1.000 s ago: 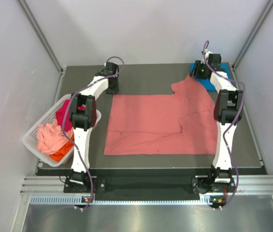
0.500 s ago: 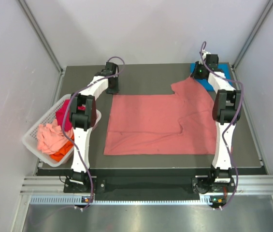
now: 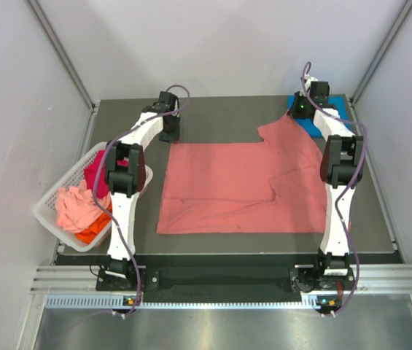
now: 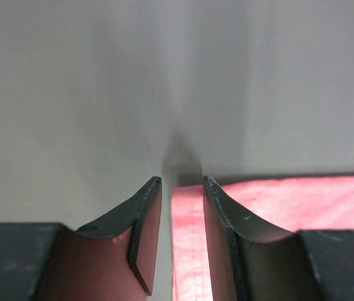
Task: Fold and stack the t-shirts
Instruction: Fold the tshirt
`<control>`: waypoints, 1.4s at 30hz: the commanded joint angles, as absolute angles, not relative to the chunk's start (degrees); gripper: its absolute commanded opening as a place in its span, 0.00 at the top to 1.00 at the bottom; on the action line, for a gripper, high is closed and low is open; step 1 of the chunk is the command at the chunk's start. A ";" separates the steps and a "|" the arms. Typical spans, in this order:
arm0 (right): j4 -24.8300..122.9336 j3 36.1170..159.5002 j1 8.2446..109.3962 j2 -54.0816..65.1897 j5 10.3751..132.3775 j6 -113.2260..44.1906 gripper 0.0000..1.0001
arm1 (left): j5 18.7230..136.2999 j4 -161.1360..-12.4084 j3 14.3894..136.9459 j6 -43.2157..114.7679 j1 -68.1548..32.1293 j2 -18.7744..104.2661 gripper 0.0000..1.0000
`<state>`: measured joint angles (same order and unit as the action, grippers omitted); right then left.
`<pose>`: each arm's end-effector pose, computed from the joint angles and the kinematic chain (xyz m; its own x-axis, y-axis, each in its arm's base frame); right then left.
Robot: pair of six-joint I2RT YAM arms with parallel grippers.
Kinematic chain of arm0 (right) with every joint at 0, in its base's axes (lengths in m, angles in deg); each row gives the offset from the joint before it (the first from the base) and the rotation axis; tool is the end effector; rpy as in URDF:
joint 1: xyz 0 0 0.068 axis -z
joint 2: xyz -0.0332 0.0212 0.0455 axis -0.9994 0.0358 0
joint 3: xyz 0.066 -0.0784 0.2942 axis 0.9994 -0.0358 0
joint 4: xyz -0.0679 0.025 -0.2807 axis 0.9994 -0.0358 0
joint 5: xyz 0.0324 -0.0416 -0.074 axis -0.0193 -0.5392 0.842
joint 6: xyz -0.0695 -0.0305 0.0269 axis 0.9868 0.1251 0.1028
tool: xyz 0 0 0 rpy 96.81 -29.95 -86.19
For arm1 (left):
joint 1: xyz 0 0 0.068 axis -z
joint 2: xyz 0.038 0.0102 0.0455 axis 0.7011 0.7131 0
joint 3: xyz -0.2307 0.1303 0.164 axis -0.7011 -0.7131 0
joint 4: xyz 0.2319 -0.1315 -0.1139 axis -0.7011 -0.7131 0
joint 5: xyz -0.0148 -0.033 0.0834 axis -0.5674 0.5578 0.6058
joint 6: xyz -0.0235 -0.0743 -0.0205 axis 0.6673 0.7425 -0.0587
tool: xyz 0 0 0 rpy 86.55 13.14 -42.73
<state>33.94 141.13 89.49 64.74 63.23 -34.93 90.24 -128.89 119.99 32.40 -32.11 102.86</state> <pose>0.6446 0.0017 0.1788 -0.6211 0.1378 -0.7715 -0.1141 0.9580 0.2630 0.5776 -0.1215 0.1705 -0.8540 0.0422 -0.5186 0.0538 0.9985 -0.0073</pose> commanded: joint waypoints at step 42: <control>45.61 100.68 90.41 25.65 73.47 -32.97 1.00 | 88.76 -126.14 105.64 37.20 -32.56 88.98 1.00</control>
